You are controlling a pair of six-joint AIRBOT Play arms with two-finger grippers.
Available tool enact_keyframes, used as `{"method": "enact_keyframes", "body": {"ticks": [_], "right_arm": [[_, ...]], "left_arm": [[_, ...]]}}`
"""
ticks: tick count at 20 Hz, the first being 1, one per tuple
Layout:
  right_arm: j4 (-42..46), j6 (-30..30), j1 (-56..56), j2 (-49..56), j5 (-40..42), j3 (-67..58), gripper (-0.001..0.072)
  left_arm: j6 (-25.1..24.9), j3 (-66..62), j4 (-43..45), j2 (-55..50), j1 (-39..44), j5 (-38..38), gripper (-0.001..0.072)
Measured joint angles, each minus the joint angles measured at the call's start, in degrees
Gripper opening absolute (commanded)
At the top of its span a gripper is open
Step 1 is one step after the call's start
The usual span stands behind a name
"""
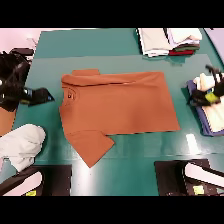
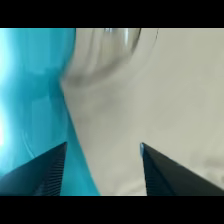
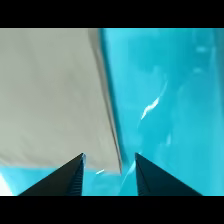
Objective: Fold the shirts.
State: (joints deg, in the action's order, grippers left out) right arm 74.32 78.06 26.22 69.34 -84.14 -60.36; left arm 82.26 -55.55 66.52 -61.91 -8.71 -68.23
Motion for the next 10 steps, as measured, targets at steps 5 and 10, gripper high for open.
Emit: {"method": "enact_keyframes", "body": {"ticks": [5,10], "right_arm": [[-8.9,-4.68,10.58,-2.86,2.54,16.06,0.0477],[-13.68,-6.93,10.47,-0.76,6.27,22.05,0.0444]], "left_arm": [[1.36,10.34,0.37,7.43,-0.04,0.48,0.0539],[2.08,12.61,0.31,9.2,-0.07,0.61,0.0539]]}}
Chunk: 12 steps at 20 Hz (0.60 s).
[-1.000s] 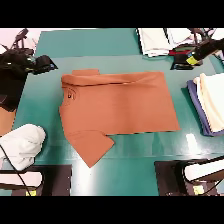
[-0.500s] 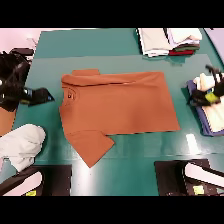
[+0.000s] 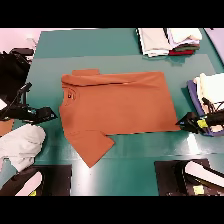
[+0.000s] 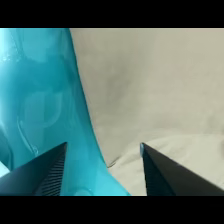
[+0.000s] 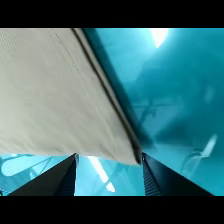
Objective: Fold the shirts.
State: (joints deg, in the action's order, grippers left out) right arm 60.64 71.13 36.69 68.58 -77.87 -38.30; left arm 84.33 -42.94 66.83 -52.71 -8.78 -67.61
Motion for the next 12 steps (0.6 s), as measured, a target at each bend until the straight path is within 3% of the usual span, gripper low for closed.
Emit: {"method": "enact_keyframes", "body": {"ticks": [4,5,11,12], "right_arm": [[-0.57,-0.52,-5.22,1.11,1.92,-0.9,0.0048],[-0.07,-0.61,-6.6,0.98,2.1,-1.4,0.0019],[5.77,-0.76,-10.91,-3.76,2.51,-2.91,0.0021],[6.97,-0.76,-11.1,-4.52,2.45,-3.02,0.0096]], "left_arm": [[0.26,0.44,0.02,0.31,0.02,-0.31,0.0539],[0.28,0.46,0.09,0.37,0.02,-0.7,0.0538],[0.28,1.16,0.42,0.42,0.02,-2.6,0.0538],[0.28,1.55,0.44,0.42,0.02,-2.73,0.0538]]}}
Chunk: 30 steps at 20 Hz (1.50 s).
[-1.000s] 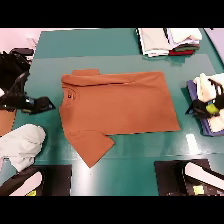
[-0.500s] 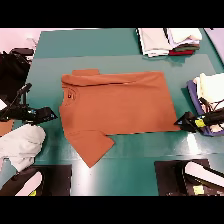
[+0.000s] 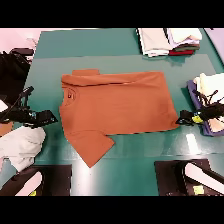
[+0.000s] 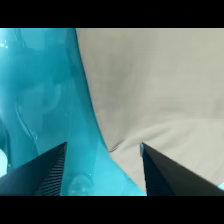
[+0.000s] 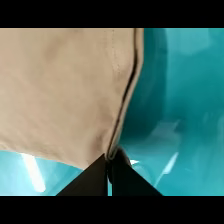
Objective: Fold the shirts.
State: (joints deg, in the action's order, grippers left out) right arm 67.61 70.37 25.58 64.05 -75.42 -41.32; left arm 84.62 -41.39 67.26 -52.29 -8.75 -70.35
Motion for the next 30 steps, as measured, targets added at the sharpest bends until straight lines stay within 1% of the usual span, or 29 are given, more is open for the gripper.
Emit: {"method": "enact_keyframes", "body": {"ticks": [1,2,3,8,9,11,12,13,15,16,17,18,21,26,30], "right_arm": [[0.79,0.02,-0.04,-0.59,-0.11,-0.02,0.0381],[1.05,0.02,-0.02,-1.01,-0.31,-0.07,0.0487],[1.38,-0.02,0.39,-1.29,-0.44,-0.09,0.0487],[2.25,0.02,7.08,-1.05,-1.99,-0.04,0.0487],[2.19,0.02,8.63,-0.09,-2.36,-0.04,0.0487],[1.27,-0.04,10.75,2.6,-3.15,-0.02,0.0487],[0.09,-0.15,11.21,4.0,-3.34,-0.02,0.0484],[-1.27,-0.46,11.34,5.53,-3.41,-0.02,0.0465],[-3.8,-0.79,9.81,7.98,-3.56,-0.07,0.0403],[-4.81,-1.03,8.37,9.01,-3.56,-0.07,0.0237],[-5.05,-1.14,6.78,9.75,-2.58,-0.04,0.0114],[-5.11,-1.2,5.31,10.03,-1.75,-0.04,0.0015],[-5.62,-1.44,1.57,8.76,0.76,0.0,0.0019],[-6.21,-1.51,-0.33,2.69,1.68,0.0,0.0018],[-6.38,-1.51,-0.7,0.26,1.66,0.0,0.0018]], "left_arm": [[0.0,0.35,0.02,0.0,0.0,-0.09,0.0537],[-0.02,0.66,0.04,0.0,0.0,-0.2,0.0518],[0.0,0.85,0.02,0.0,0.0,-0.22,0.0417],[-0.44,1.27,-0.04,1.68,0.0,0.63,0.042],[-0.46,1.27,-0.17,2.19,0.0,0.9,0.0451],[-0.48,1.33,-0.55,2.84,0.0,1.07,0.0448],[-0.5,1.33,-0.92,3.04,0.0,1.03,0.0448],[-0.5,1.33,-1.27,3.15,0.0,1.03,0.0448],[-0.55,1.33,-1.84,3.34,0.0,0.92,0.0448],[-0.57,1.36,-1.99,3.39,0.0,0.85,0.0448],[-0.57,1.33,-2.05,3.43,0.0,0.7,0.0448],[-0.57,1.36,-2.21,3.45,-0.02,0.33,0.0448],[-0.59,1.62,-1.9,3.5,-0.02,-1.38,0.0449],[-0.7,6.62,-3.26,3.5,0.0,-2.23,0.045],[-1.09,12.87,-6.49,3.45,3.17,2.84,0.0449]]}}
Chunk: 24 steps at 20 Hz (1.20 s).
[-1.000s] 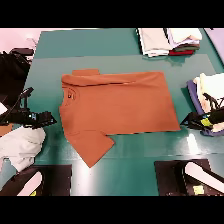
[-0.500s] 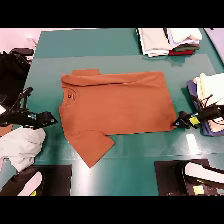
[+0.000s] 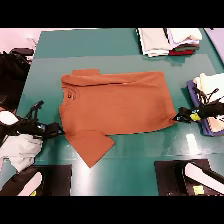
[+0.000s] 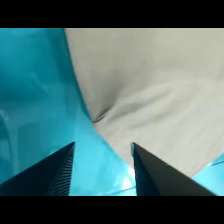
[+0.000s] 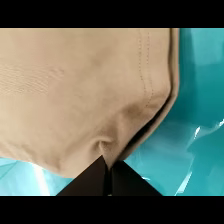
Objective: Fold the shirts.
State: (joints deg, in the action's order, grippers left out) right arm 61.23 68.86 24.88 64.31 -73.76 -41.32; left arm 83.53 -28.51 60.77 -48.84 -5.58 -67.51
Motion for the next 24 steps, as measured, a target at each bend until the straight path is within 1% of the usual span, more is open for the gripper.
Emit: {"method": "enact_keyframes", "body": {"ticks": [2,5,8,9,11,15,18,20,24], "right_arm": [[-0.02,0.0,-0.07,-0.42,-0.46,0.0,0.0019],[-0.07,0.0,-0.11,-0.72,-1.31,0.0,0.0018],[-0.09,0.02,-0.09,-0.85,-1.92,0.0,0.0018],[-0.09,0.0,-0.09,-0.85,-2.03,0.0,0.0018],[-0.13,0.02,-0.11,-0.87,-2.1,0.0,0.0018],[-0.17,0.02,-0.11,-1.6,-2.62,-1.42,0.0018],[-1.29,0.04,-0.11,-4.74,-3.91,-7.34,0.0018],[-3.56,0.04,-0.15,-8.04,-4.07,-13.66,0.0018],[-7.96,0.22,-0.15,-14.67,-2.64,-30.1,0.0018]], "left_arm": [[0.24,2.25,-1.22,-0.07,3.1,4.09,0.0448],[2.32,4.07,-1.92,-0.13,6.71,9.53,0.0448],[4.44,4.72,-1.18,-0.15,8.11,11.93,0.0447],[4.96,4.83,-0.9,-0.15,8.39,12.09,0.0408],[5.62,5.03,-0.13,-0.22,8.76,12.63,0.0027],[6.23,3.52,-0.83,-0.09,8.96,12.7,0.0025],[6.16,-5.2,-1.18,0.09,9.05,10.62,0.0025],[5.4,-16.17,-1.22,0.13,9.07,8.79,0.0025],[3.78,-44.87,-0.15,0.17,9.07,6.08,0.0025]]}}
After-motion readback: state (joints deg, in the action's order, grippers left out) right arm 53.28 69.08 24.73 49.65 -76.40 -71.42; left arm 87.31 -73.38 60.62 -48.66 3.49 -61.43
